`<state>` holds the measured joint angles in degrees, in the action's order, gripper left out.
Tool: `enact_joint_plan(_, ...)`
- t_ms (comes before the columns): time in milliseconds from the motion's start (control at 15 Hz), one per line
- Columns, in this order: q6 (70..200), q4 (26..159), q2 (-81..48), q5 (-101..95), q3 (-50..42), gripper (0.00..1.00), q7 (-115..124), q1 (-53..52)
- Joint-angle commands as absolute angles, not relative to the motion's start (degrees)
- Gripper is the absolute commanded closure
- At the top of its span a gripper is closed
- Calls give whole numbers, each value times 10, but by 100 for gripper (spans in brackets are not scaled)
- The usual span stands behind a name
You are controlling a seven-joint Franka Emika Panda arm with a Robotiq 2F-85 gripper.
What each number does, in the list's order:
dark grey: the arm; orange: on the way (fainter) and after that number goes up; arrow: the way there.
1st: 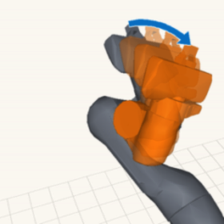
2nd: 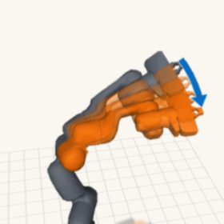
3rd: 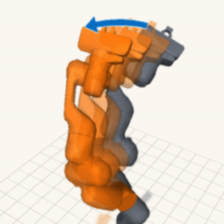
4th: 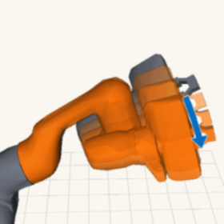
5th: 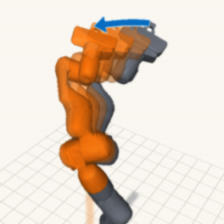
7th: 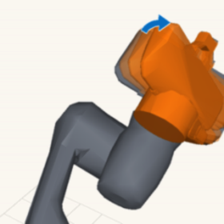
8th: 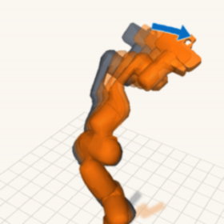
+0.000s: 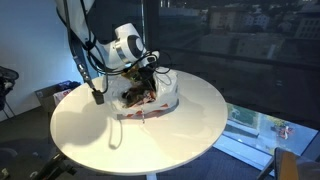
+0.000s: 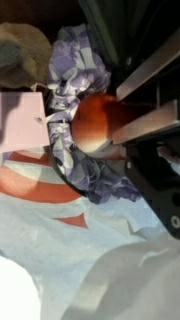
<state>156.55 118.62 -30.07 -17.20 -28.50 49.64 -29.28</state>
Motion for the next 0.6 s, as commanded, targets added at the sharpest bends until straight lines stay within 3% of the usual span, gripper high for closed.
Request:
enact_joint_plan(0, 1476, 1227, -210, -173, -215, 96, 464, -249)
enact_joint_plan(533, 1345, 1344, -16, -68, -40, 93, 306, -127)
